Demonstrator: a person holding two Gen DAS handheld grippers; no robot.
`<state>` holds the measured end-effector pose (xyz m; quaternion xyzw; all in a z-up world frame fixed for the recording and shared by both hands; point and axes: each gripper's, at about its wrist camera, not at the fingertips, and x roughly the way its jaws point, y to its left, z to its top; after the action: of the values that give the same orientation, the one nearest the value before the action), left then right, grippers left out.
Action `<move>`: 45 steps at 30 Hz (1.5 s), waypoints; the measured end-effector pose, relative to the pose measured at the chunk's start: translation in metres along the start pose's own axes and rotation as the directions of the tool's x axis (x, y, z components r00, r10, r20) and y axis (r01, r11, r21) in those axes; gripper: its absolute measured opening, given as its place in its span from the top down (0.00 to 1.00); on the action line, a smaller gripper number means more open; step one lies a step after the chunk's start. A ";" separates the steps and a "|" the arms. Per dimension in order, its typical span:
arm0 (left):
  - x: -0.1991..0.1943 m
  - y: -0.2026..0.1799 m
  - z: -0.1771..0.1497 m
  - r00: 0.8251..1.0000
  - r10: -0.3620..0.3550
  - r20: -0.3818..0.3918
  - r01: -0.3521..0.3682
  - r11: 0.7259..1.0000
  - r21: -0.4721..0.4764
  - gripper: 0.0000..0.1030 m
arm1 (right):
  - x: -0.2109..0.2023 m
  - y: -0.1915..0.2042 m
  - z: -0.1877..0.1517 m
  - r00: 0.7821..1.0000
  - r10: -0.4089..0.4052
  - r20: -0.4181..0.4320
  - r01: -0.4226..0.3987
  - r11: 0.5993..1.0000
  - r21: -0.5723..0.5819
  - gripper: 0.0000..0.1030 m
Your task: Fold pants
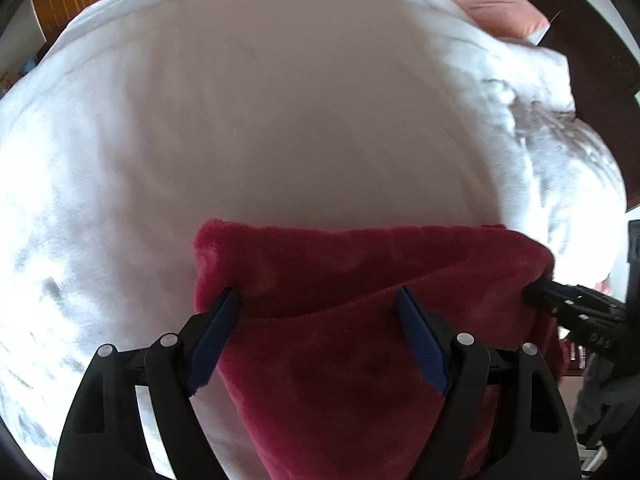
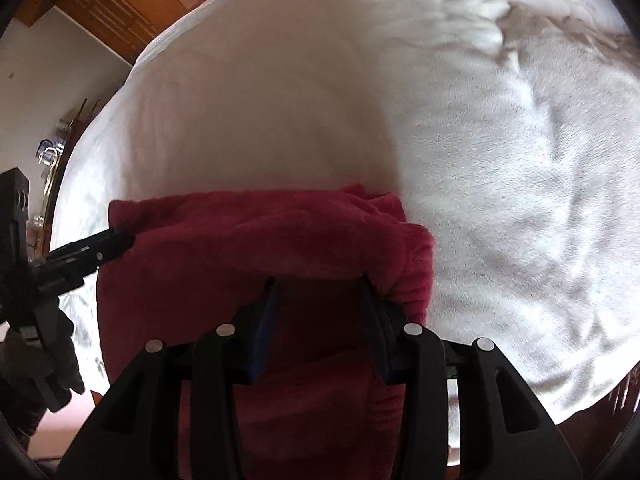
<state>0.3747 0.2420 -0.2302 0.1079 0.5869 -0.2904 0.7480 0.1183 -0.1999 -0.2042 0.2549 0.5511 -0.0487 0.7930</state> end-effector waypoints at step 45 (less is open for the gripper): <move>-0.070 -0.059 -0.137 0.979 0.201 0.038 -0.188 0.958 -0.215 0.23 | 0.040 -0.021 -0.053 0.992 -0.013 -0.126 -0.048 0.884 -0.465 0.52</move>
<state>0.2200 0.2850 -0.1934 0.0768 0.5784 -0.1548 0.7973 0.0814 -0.1861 -0.2619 0.0639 0.5931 0.1088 0.7952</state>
